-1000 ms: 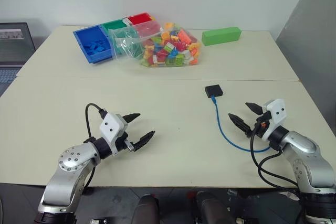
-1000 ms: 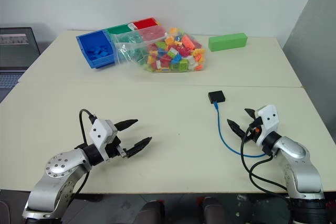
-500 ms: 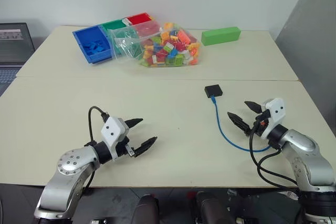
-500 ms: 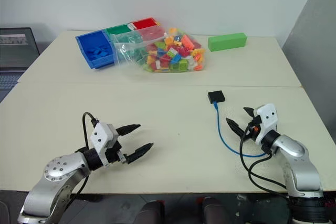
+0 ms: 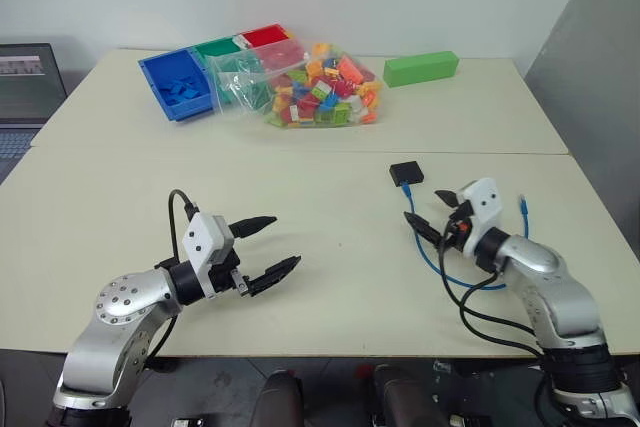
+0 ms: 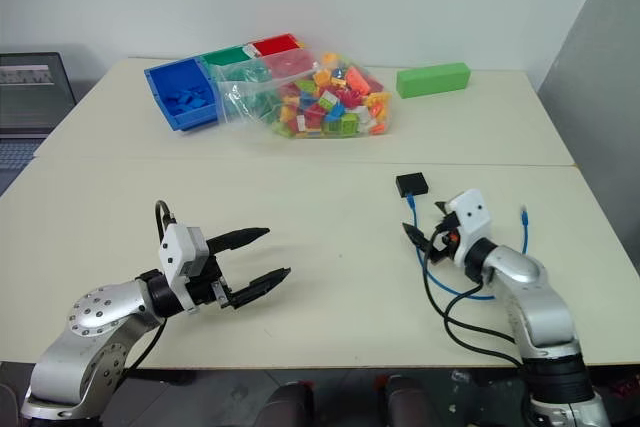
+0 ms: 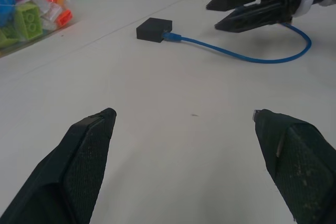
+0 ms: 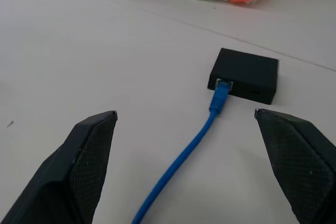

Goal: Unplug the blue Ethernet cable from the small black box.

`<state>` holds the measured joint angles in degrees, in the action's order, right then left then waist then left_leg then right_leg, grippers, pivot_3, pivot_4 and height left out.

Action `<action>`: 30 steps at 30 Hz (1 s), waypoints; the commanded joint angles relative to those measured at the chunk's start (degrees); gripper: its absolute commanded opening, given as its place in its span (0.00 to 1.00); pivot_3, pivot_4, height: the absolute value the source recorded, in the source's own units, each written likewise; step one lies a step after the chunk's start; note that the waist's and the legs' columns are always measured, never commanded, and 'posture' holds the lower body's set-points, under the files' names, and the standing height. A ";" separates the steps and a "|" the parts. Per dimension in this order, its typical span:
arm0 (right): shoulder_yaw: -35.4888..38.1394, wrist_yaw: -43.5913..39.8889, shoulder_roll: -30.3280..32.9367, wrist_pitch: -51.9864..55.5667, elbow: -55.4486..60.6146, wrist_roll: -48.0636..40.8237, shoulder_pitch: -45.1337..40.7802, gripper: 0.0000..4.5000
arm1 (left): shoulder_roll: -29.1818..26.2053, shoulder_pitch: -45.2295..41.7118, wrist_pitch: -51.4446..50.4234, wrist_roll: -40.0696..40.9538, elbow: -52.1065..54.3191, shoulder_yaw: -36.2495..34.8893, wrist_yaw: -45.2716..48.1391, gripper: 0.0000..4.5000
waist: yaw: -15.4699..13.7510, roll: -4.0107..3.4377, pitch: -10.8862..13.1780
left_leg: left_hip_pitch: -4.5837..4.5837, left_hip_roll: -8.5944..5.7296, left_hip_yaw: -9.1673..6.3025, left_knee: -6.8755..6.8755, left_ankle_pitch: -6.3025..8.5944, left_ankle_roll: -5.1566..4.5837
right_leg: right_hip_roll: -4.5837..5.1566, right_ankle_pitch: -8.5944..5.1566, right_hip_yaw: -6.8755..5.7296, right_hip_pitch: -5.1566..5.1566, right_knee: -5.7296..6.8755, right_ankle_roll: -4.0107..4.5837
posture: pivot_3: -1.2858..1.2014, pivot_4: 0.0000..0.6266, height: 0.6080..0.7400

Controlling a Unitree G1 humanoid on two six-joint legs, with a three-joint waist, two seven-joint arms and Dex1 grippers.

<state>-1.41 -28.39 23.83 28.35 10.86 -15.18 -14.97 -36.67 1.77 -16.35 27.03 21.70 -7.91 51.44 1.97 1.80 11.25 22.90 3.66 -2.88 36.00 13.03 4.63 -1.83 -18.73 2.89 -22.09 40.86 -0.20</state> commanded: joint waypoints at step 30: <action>-2.00 13.83 -10.78 2.61 -16.68 10.10 -12.87 0.26 | -3.58 -2.02 1.29 -1.82 -2.29 -0.38 3.17 1.00 | -0.10 -0.01 0.00 | 0.07 -0.01 0.02 -0.02 0.00 0.00 | 0.02 0.04 -0.01 -0.09 0.02 0.07 | 0.52 0.24 1.00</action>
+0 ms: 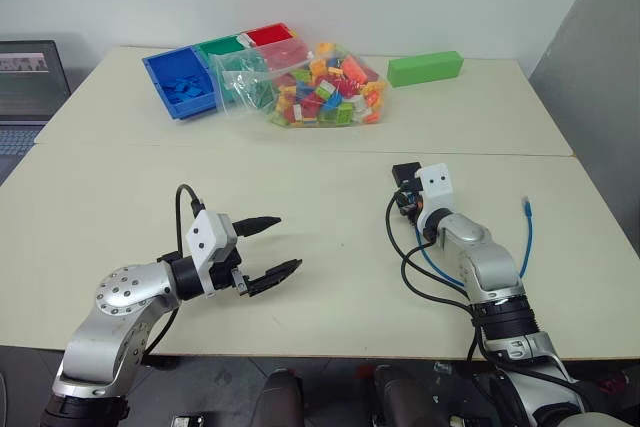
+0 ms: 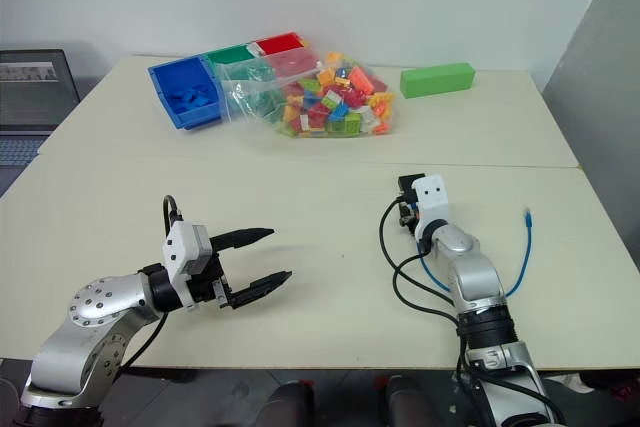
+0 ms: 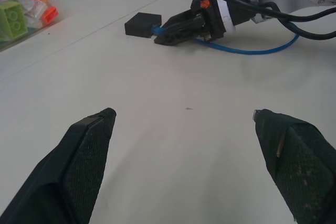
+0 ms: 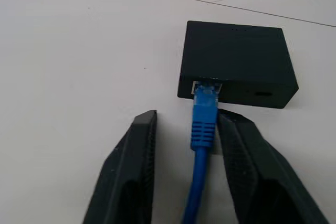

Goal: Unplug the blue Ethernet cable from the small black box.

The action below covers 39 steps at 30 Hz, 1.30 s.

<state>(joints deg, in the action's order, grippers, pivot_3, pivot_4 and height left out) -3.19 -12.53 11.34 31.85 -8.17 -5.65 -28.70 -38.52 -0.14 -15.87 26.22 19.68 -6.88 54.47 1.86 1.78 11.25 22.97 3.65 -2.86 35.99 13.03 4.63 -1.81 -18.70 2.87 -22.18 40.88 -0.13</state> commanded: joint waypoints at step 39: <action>-17.08 -34.14 19.35 -66.04 5.03 13.06 -9.83 0.03 | -1.55 -24.95 -42.99 37.14 -9.90 -7.39 -0.63 0.88 | 0.02 -0.12 0.14 | 0.02 0.01 -0.03 0.07 -0.02 0.02 | -0.01 0.14 -0.23 0.02 0.02 0.23 | 0.52 0.24 1.00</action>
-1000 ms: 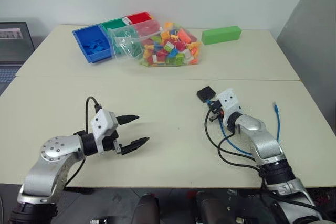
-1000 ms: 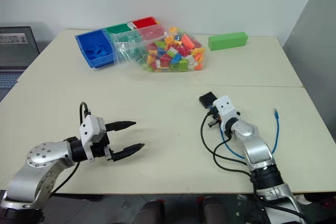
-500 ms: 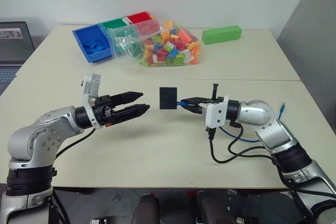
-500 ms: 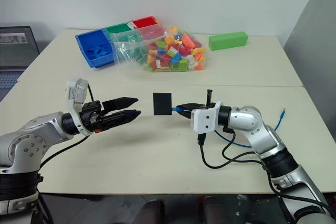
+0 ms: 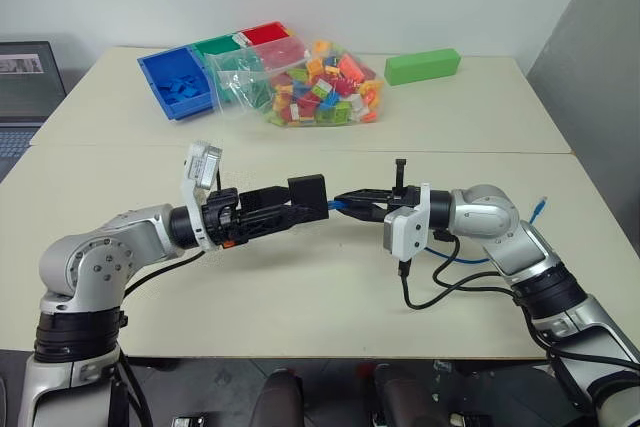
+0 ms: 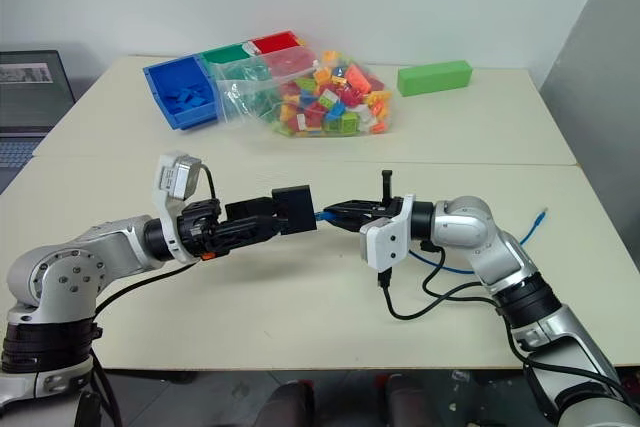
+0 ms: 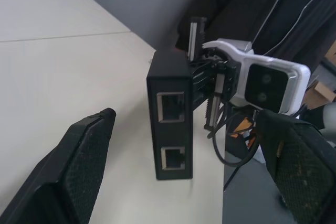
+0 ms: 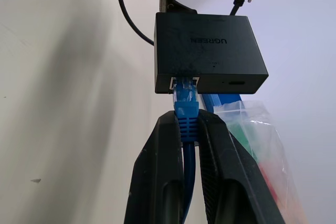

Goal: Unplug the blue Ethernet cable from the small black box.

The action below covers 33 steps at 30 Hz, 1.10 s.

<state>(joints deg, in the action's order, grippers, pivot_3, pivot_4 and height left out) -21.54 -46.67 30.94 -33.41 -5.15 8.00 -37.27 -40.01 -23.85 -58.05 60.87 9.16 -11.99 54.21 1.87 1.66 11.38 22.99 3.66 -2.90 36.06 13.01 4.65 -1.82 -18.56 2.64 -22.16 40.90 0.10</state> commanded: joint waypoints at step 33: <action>1.84 -8.76 2.96 11.69 11.23 -13.13 2.66 0.46 | -2.40 -0.18 5.62 -7.42 0.53 4.35 9.66 0.17 | -0.10 0.00 0.00 | 0.00 -0.01 -0.01 0.00 -0.01 0.02 | 0.01 0.00 0.02 0.01 0.00 0.01 | 0.52 0.24 1.00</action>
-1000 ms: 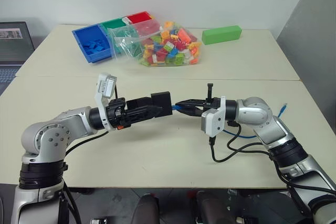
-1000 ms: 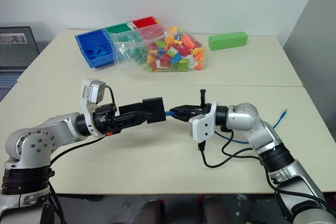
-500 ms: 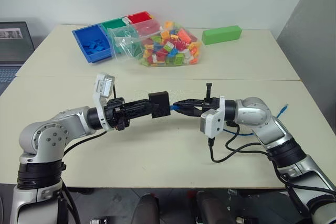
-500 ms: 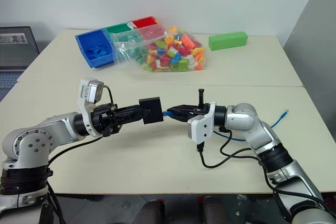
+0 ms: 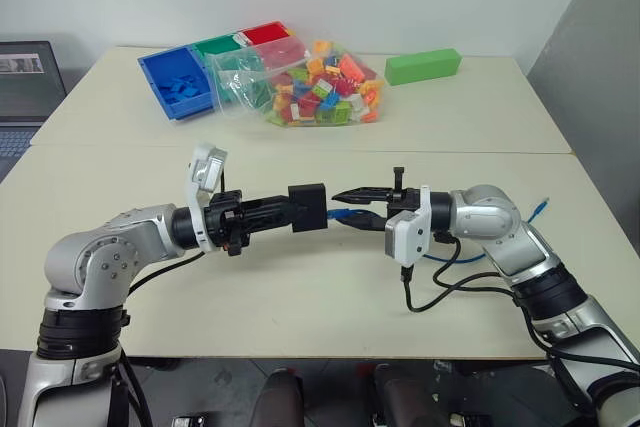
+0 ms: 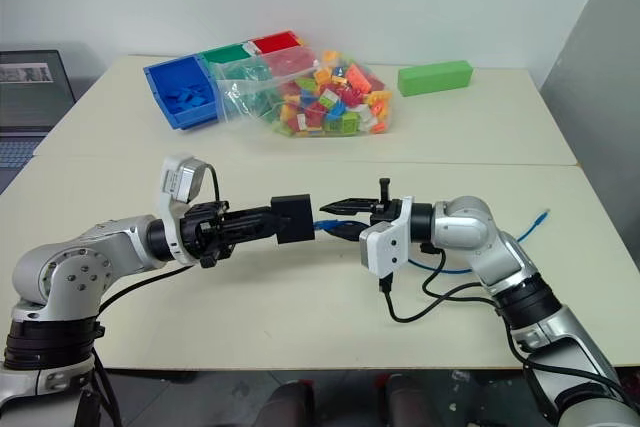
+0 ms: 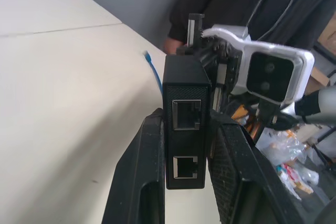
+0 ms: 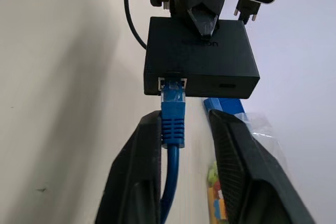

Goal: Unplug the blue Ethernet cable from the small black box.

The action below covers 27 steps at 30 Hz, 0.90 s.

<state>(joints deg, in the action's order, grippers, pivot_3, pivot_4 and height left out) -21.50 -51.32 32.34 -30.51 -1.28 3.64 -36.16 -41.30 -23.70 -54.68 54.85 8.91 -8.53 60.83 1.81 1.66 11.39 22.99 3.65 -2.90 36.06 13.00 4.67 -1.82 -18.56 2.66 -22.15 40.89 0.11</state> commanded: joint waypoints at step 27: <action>10.60 0.06 -4.78 75.52 19.68 -47.09 4.08 0.46 | -2.88 -3.00 7.51 -6.13 -2.30 2.95 13.19 0.17 | 0.09 0.00 0.00 | 0.03 0.01 -0.01 -0.01 0.01 -0.02 | -0.03 -0.16 -0.06 -0.06 -0.01 -0.28 | 0.52 0.24 1.00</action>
<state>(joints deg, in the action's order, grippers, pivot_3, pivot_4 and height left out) -12.62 -50.94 27.85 44.28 17.46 -41.68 -30.84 -43.67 -26.50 -47.18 47.89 5.30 -4.24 73.85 1.90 1.66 11.39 23.02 3.66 -2.91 36.05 13.01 4.65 -1.85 -18.72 2.60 -22.21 40.88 -0.17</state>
